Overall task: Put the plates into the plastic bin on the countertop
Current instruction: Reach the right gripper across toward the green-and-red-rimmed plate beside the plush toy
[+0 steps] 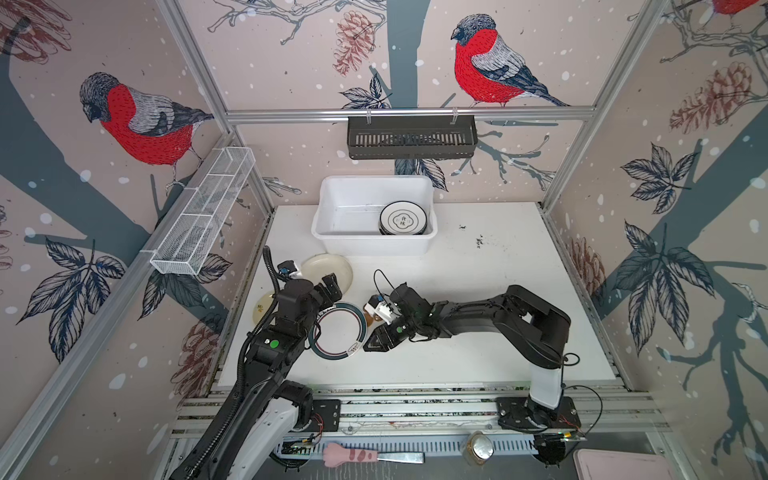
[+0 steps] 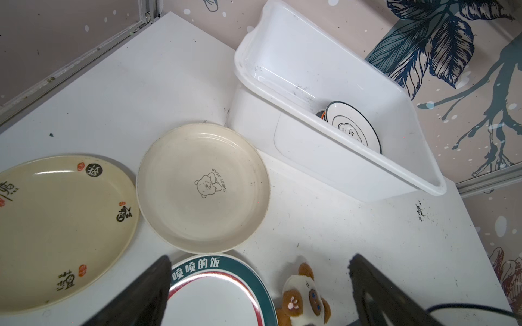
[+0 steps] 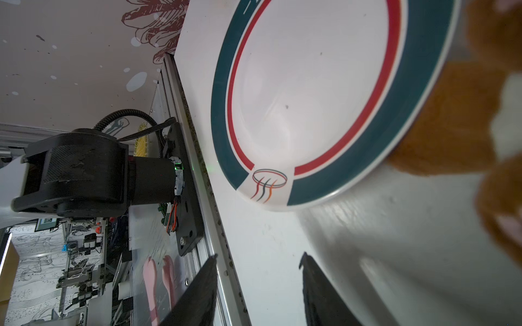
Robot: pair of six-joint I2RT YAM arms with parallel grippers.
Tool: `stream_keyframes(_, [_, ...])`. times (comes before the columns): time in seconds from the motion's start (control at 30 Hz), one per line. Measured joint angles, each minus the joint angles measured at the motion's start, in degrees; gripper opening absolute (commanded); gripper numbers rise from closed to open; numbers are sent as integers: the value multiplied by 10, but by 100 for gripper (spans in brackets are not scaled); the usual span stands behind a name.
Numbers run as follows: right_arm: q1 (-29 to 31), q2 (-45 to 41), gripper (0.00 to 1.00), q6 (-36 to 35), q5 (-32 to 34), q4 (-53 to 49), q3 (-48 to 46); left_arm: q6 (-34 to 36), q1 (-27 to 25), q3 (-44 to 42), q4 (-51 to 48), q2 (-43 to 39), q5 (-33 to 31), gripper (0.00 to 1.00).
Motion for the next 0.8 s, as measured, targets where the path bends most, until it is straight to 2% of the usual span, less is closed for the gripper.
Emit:
stream_keyframes(0.37, [-12,17,50,11,33,-37,18,4,1,-1,4,-1,11,97])
stream_keyframes(0.6, [-11,27,50,-4,93,-76,56,4,1,-2,5,-3,10,97])
stream_keyframes(0.8, [-10,35,49,-7,108,-74,64,4,1,-2,5,-1,8,97])
